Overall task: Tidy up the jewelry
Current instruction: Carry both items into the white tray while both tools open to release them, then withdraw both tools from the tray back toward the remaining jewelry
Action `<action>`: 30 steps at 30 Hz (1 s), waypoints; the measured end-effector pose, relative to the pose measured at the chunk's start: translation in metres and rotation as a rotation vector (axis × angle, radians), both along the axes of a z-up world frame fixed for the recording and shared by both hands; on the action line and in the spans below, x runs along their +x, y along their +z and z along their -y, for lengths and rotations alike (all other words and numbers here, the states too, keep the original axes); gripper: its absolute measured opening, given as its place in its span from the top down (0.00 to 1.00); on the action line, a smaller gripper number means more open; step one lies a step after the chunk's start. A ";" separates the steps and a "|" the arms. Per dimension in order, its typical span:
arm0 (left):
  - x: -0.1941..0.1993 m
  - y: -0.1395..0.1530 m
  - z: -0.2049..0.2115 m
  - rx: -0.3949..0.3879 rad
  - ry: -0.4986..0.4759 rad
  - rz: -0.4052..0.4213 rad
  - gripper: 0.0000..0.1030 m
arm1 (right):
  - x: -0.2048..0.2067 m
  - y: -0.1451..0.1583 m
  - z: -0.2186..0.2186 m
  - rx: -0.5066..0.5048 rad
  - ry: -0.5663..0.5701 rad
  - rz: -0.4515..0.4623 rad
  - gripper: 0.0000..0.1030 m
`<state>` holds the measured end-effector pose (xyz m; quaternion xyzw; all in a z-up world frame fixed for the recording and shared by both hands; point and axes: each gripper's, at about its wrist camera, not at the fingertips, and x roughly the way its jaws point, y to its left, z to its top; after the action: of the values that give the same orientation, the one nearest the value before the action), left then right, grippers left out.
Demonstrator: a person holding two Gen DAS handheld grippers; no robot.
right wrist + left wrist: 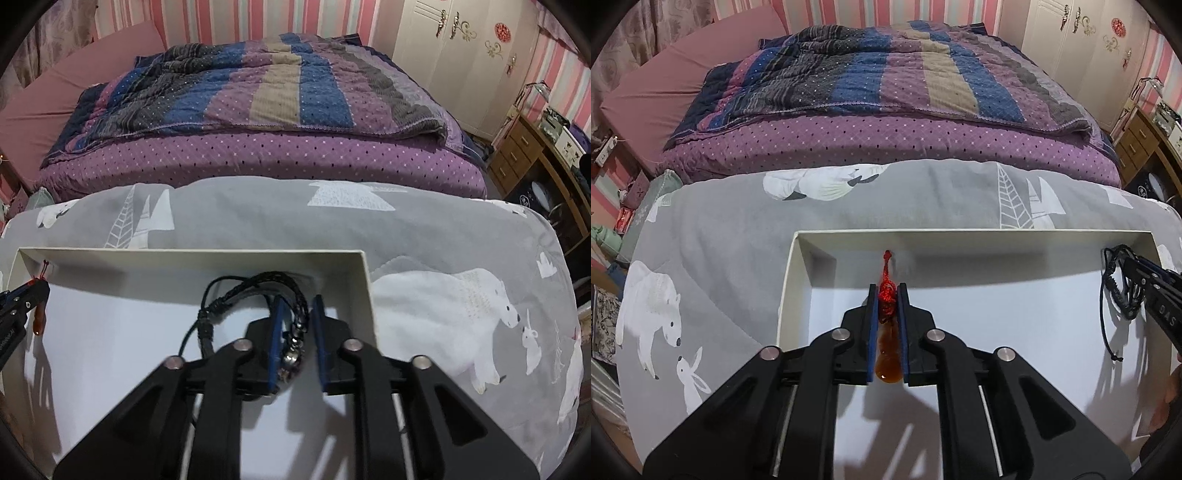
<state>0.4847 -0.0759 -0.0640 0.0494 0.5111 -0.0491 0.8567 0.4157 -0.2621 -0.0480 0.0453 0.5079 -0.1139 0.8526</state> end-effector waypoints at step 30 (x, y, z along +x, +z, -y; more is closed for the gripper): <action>-0.252 0.111 -0.111 -0.058 -0.008 0.210 0.03 | -0.240 0.089 0.010 0.035 0.072 0.197 0.12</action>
<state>0.2325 0.0355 0.0471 0.0314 0.4165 -0.0620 0.9065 0.1752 -0.2725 0.0408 0.0527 0.4249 -0.0694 0.9010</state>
